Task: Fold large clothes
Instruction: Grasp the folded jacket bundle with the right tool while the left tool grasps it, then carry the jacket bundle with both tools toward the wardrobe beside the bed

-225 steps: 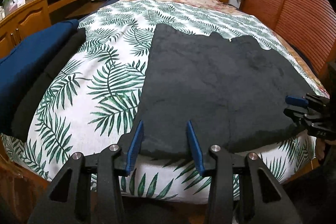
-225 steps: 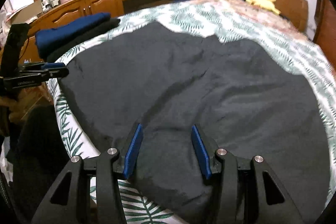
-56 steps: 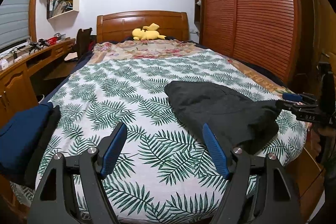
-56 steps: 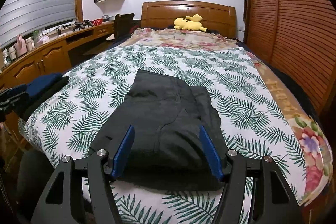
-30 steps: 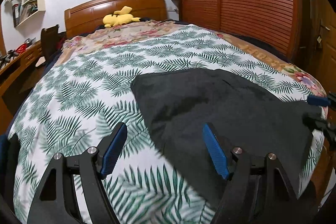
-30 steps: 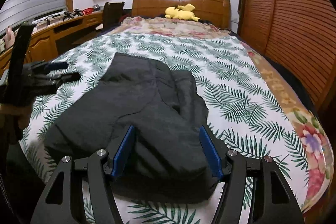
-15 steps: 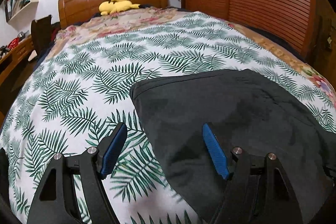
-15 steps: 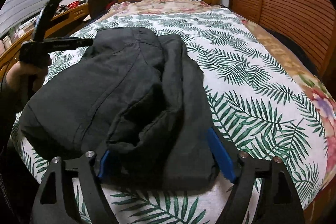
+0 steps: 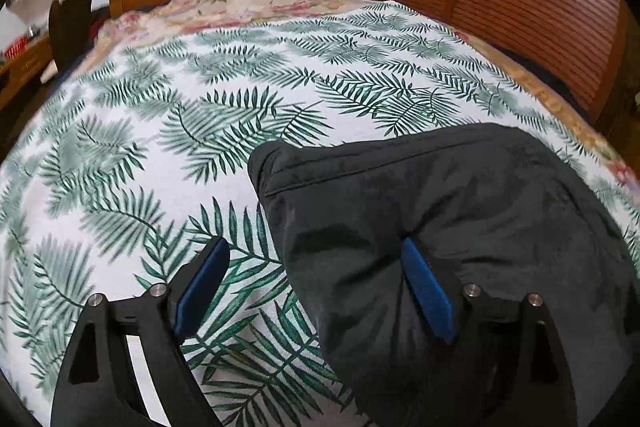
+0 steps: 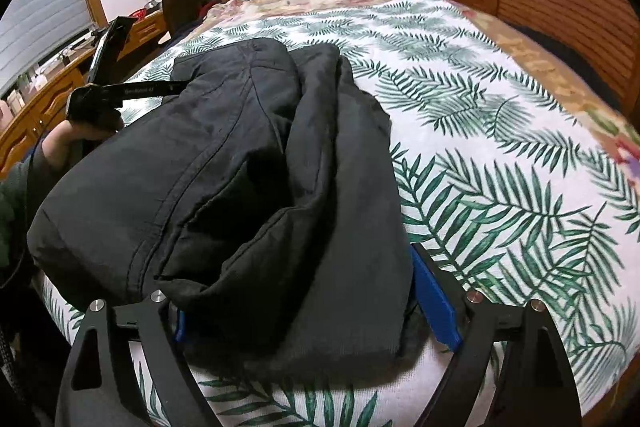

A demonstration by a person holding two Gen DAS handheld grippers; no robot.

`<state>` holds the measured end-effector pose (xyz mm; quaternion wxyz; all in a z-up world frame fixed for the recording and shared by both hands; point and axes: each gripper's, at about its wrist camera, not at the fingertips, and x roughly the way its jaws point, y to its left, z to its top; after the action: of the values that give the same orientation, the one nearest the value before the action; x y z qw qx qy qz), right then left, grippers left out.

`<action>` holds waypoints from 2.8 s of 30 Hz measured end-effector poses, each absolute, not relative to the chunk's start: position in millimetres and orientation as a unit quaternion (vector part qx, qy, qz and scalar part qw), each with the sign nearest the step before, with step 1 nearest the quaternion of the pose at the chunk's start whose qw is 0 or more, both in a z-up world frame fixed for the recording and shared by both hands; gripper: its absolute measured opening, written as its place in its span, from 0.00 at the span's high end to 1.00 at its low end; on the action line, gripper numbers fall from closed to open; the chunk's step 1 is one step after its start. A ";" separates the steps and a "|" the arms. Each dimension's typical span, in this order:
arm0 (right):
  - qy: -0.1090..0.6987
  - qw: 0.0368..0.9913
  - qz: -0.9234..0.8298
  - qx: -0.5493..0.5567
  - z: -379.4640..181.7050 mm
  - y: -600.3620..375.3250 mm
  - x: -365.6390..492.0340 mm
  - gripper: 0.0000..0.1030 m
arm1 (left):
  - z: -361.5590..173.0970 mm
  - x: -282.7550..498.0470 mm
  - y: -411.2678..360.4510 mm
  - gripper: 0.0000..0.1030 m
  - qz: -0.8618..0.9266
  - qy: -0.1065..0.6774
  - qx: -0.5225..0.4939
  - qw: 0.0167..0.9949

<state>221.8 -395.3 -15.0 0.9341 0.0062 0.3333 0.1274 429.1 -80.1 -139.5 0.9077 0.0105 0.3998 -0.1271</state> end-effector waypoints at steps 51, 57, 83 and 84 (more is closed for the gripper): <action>0.180 0.976 -0.119 0.011 80.3 -778.3 133.5 0.80 | 3.3 405.5 -537.5 0.89 -0.343 0.261 0.124 0.894; 0.215 0.962 -0.164 0.036 60.1 -803.1 130.4 0.42 | 1.4 388.9 -528.9 0.79 -0.357 0.255 0.123 0.890; 0.271 0.946 -0.172 0.032 13.0 -838.0 151.3 0.64 | 16.2 271.3 -438.9 0.17 -0.381 0.234 0.123 0.886; 0.266 0.948 -0.170 0.041 13.2 -842.7 144.7 0.64 | 16.0 268.1 -434.0 0.17 -0.379 0.237 0.121 0.886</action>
<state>144.7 -842.7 13.2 0.9479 0.0413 0.2661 -0.1704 268.1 -434.0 16.0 0.8860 0.1215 0.2372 -0.3794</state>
